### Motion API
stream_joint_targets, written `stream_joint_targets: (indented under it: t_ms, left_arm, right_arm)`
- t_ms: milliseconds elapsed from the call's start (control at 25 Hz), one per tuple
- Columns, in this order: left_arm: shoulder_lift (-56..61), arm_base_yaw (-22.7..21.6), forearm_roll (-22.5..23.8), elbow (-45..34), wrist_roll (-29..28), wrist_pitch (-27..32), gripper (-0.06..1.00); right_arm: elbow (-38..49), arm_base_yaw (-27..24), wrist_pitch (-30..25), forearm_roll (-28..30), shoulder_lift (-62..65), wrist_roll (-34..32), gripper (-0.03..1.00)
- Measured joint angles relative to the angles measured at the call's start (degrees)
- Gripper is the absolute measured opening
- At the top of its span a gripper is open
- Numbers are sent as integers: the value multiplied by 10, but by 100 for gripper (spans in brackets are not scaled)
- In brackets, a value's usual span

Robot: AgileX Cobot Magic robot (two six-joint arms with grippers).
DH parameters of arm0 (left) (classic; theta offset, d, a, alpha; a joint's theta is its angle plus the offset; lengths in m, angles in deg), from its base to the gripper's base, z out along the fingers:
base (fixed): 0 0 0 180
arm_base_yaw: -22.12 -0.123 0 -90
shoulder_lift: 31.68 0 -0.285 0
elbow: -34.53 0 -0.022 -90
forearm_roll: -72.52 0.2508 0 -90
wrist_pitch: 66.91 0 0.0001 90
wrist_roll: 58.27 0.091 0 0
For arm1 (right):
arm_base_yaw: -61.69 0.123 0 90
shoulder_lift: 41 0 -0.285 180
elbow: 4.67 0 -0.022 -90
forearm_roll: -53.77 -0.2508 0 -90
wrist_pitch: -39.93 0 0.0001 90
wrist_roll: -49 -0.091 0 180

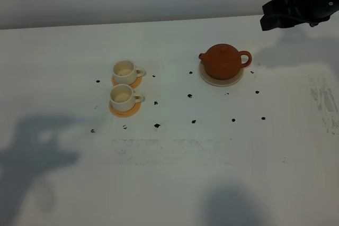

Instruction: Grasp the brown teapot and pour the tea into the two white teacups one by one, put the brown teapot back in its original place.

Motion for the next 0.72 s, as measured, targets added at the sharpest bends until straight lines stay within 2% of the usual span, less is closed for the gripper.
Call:
stream_joint_targets:
  t_ms: [120, 280, 720]
  left_arm:
    - [64, 0, 34, -20, -27, 47, 38]
    - [142, 0, 44, -45, -53, 91, 38]
    - [278, 0, 21, -168, -55, 110, 38]
  right_arm:
    - [0, 6, 11, 1, -7, 4, 52]
    - [0, 21, 25, 0, -18, 8, 52]
    - [0, 37, 34, 8, -45, 8, 52]
